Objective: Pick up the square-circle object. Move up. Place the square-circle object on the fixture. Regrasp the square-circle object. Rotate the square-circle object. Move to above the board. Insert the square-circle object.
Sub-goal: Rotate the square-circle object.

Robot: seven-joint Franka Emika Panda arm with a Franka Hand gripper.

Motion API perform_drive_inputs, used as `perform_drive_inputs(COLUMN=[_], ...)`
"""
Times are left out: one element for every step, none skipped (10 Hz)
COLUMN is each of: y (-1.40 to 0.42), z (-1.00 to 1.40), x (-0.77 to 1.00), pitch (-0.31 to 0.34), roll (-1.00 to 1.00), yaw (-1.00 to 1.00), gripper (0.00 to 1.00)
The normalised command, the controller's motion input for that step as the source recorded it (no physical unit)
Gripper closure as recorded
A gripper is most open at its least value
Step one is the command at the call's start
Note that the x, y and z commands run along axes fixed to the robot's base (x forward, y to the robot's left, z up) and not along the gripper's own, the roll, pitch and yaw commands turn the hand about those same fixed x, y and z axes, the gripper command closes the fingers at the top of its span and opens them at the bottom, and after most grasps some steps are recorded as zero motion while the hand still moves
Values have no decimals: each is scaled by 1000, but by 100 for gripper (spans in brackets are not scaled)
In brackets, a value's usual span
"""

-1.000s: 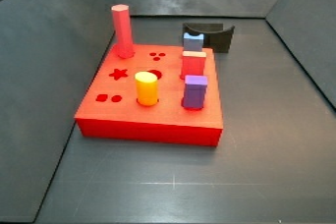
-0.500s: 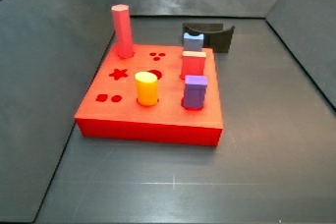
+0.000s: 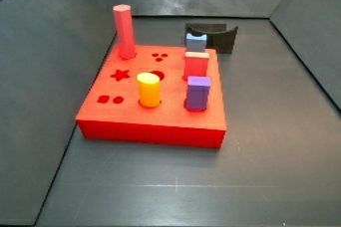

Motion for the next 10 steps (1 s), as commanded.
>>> perform_drive_inputs(y=[13, 0, 0, 2, 4, 6, 7, 9, 9, 10], z=[4, 0, 1, 2, 2, 3, 3, 4, 4, 6], x=[14, 0, 1, 2, 2, 2, 3, 3, 4, 5], pitch=[98, 34, 36, 40, 43, 48, 52, 63, 69, 84], roll=[-103, -36, -39, -43, -47, -51, -57, -68, -75, -92], yaw=[-1000, -1000, -1000, -1000, -1000, -1000, -1000, -1000, -1000, -1000], gripper=[100, 100, 100, 100, 100, 100, 100, 100, 100, 100])
